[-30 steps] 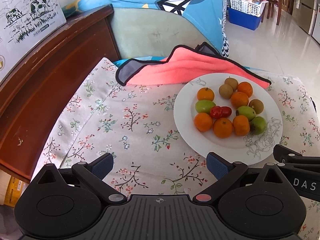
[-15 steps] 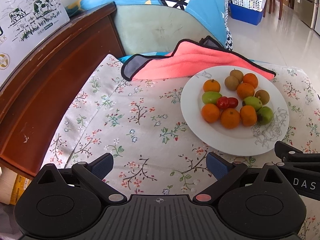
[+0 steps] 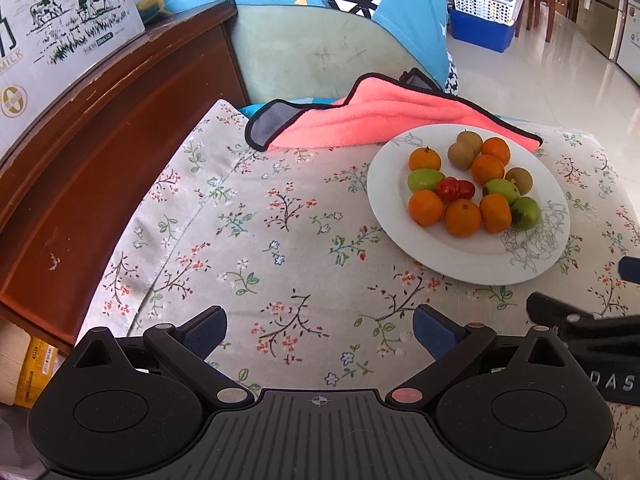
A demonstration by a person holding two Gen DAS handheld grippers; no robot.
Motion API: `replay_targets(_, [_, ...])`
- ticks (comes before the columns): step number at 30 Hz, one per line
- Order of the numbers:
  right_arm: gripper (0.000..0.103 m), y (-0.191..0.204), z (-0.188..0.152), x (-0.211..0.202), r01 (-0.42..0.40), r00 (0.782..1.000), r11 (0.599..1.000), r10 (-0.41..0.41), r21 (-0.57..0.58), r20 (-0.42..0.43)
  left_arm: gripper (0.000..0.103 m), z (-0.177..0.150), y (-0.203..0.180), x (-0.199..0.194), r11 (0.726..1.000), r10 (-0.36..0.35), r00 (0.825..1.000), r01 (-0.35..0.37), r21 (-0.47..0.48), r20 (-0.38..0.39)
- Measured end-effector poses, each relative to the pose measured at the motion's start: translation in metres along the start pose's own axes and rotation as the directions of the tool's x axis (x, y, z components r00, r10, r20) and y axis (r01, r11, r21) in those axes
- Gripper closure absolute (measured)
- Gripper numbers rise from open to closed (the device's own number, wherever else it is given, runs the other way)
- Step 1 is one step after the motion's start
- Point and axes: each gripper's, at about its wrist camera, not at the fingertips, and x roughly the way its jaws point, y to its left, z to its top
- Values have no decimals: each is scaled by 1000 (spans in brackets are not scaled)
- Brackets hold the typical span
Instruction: Organize fruits
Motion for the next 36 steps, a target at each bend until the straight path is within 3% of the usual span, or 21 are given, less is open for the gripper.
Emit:
replay_targets(6, [1, 12, -17, -4, -104, 994, 990, 106, -98, 16, 3, -5, 16, -7, 999, -16, 1000, 16, -28, 8])
replay_targets(17, [1, 54, -54, 0, -251, 963, 924, 269, -288, 25, 3, -13, 36, -14, 999, -20, 1000, 21, -45, 12])
replay_targets(22, [1, 65, -66, 10, -277, 952, 911, 303, -305, 40, 3, -17, 40, -14, 999, -19, 1000, 20, -42, 9])
replay_targets(27, [1, 78, -78, 15, -244, 945, 888, 307, -390, 108, 3, -20, 45, -15, 999, -15, 1000, 15, -41, 12])
replay_targets(30, [1, 79, -81, 19, -251, 934, 890, 326, -380, 147, 3, -22, 49, -14, 999, -10, 1000, 11, -46, 9])
replay_targets(36, [1, 83, -79, 24, -252, 931, 884, 333, -393, 151, 3, -25, 56, -11, 998, -2, 1000, 2, -57, -1])
